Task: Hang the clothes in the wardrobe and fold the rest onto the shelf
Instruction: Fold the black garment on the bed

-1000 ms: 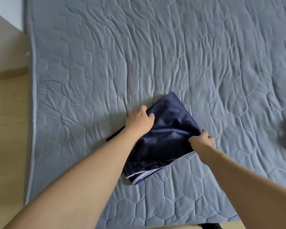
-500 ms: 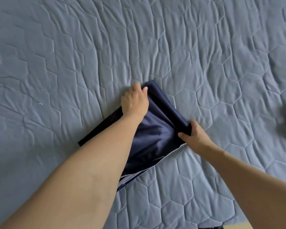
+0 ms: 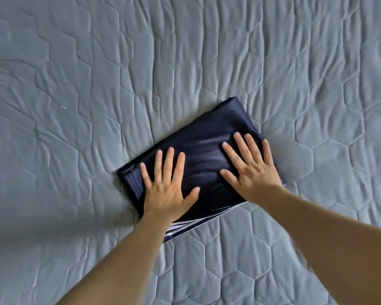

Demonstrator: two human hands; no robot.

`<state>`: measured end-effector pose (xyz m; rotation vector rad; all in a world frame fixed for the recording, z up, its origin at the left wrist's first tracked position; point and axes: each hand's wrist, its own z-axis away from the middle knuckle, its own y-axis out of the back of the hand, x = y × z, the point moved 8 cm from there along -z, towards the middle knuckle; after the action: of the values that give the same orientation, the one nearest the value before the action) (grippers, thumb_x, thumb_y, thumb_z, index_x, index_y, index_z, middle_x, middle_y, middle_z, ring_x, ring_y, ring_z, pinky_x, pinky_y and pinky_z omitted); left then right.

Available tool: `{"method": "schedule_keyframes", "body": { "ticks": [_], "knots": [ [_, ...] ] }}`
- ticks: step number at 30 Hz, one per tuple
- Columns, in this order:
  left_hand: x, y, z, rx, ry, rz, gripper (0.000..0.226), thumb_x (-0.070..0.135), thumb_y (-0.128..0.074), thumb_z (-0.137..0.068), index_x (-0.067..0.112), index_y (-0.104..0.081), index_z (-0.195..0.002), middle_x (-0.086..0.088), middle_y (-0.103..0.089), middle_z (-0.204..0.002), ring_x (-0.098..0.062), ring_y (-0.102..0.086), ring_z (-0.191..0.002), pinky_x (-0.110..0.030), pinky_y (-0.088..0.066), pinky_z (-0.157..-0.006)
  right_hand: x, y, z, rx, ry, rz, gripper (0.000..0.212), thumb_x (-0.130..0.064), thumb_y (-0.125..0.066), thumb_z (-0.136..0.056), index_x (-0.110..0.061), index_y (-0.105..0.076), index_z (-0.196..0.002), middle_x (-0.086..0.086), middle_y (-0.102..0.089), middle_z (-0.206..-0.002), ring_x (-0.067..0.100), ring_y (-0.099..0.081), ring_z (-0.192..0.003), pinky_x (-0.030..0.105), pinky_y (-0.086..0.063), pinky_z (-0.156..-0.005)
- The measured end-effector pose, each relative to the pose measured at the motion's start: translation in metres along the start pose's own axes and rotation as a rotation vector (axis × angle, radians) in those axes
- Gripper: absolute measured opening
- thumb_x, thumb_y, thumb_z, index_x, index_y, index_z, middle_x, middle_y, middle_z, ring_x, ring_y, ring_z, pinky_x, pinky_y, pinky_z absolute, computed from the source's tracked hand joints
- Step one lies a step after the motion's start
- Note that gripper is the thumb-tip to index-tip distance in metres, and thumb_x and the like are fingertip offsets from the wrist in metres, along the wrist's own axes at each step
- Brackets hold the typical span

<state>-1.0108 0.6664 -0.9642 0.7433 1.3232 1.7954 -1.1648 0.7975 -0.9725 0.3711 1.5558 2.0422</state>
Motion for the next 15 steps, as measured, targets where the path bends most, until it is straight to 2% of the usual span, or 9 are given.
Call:
{"method": "schedule_keyframes", "body": {
  "ticks": [3, 6, 8, 9, 10, 11, 12, 14, 15],
  "knots": [
    [-0.006, -0.016, 0.000, -0.006, 0.009, 0.009, 0.092, 0.070, -0.033, -0.080, 0.019, -0.008, -0.153, -0.009, -0.007, -0.161, -0.032, 0.001, -0.148, -0.067, -0.001, -0.112, 0.005, -0.010, -0.008, 0.002, 0.049, 0.045, 0.072, -0.065, -0.026, -0.088, -0.029, -0.020, -0.150, 0.008, -0.017, -0.158, 0.028, -0.014, -0.145, 0.056, -0.006, -0.115],
    [-0.007, -0.010, 0.001, -0.029, 0.000, 0.022, 0.091, 0.069, -0.034, -0.082, 0.020, -0.008, -0.154, -0.009, -0.007, -0.161, -0.031, 0.000, -0.148, -0.067, -0.003, -0.112, 0.004, -0.007, -0.008, -0.060, 0.015, 0.015, 0.077, -0.070, -0.022, -0.085, -0.029, -0.017, -0.150, 0.005, -0.016, -0.159, 0.024, -0.009, -0.145, 0.051, -0.002, -0.115],
    [-0.008, 0.008, 0.003, 0.027, -0.012, 0.065, 0.085, 0.063, -0.039, -0.083, 0.020, -0.017, -0.153, -0.010, -0.015, -0.159, -0.034, -0.012, -0.146, -0.065, -0.009, -0.113, 0.006, 0.007, -0.014, -0.098, -0.056, -0.078, 0.083, -0.074, -0.020, -0.080, -0.033, -0.012, -0.151, -0.002, -0.010, -0.159, 0.019, -0.002, -0.145, 0.046, 0.001, -0.115],
    [-0.012, 0.020, 0.003, 0.092, 0.016, 0.108, 0.081, 0.058, -0.044, -0.083, 0.019, -0.025, -0.151, -0.012, -0.023, -0.156, -0.036, -0.021, -0.142, -0.063, -0.015, -0.113, 0.004, 0.020, -0.020, -0.107, -0.086, -0.142, 0.083, -0.074, -0.023, -0.079, -0.033, -0.012, -0.151, -0.002, -0.010, -0.158, 0.020, -0.003, -0.144, 0.045, -0.003, -0.114],
    [-0.019, 0.033, 0.005, 0.174, 0.089, 0.160, 0.076, 0.052, -0.048, -0.083, 0.017, -0.033, -0.148, -0.015, -0.030, -0.151, -0.038, -0.029, -0.136, -0.059, -0.022, -0.111, 0.002, 0.033, -0.027, -0.087, -0.115, -0.207, 0.081, -0.072, -0.031, -0.081, -0.033, -0.014, -0.150, -0.001, -0.011, -0.155, 0.023, -0.007, -0.142, 0.046, -0.008, -0.113],
    [-0.033, 0.043, 0.009, 0.251, 0.237, 0.220, 0.072, 0.049, -0.052, -0.082, 0.016, -0.038, -0.145, -0.017, -0.035, -0.146, -0.039, -0.034, -0.130, -0.056, -0.027, -0.109, 0.000, 0.046, -0.036, -0.043, -0.156, -0.280, 0.079, -0.066, -0.042, -0.083, -0.033, -0.015, -0.149, 0.001, -0.012, -0.154, 0.026, -0.011, -0.140, 0.047, -0.013, -0.112],
    [-0.053, 0.048, 0.015, 0.295, 0.456, 0.309, 0.071, 0.047, -0.055, -0.081, 0.015, -0.039, -0.143, -0.017, -0.036, -0.144, -0.040, -0.035, -0.127, -0.054, -0.028, -0.107, -0.002, 0.060, -0.046, 0.009, -0.223, -0.368, 0.080, -0.059, -0.052, -0.084, -0.033, -0.014, -0.149, 0.003, -0.011, -0.153, 0.028, -0.013, -0.140, 0.048, -0.016, -0.111],
    [-0.088, 0.035, 0.032, 0.238, 0.919, 0.573, 0.078, 0.047, -0.064, -0.081, 0.013, -0.032, -0.144, -0.019, -0.032, -0.146, -0.040, -0.033, -0.130, -0.051, -0.028, -0.105, 0.001, 0.075, -0.067, 0.054, -0.435, -0.555, 0.088, -0.048, -0.063, -0.081, -0.031, -0.010, -0.149, 0.005, -0.011, -0.154, 0.029, -0.019, -0.140, 0.048, -0.020, -0.111],
    [-0.097, 0.023, 0.038, 0.185, 1.075, 0.711, 0.084, 0.048, -0.068, -0.079, 0.010, -0.030, -0.144, -0.019, -0.033, -0.145, -0.040, -0.034, -0.130, -0.050, -0.029, -0.106, 0.003, 0.076, -0.078, 0.021, -0.530, -0.609, 0.091, -0.045, -0.066, -0.080, -0.028, -0.010, -0.150, 0.007, -0.017, -0.153, 0.030, -0.023, -0.138, 0.047, -0.021, -0.110]
  ]
}}
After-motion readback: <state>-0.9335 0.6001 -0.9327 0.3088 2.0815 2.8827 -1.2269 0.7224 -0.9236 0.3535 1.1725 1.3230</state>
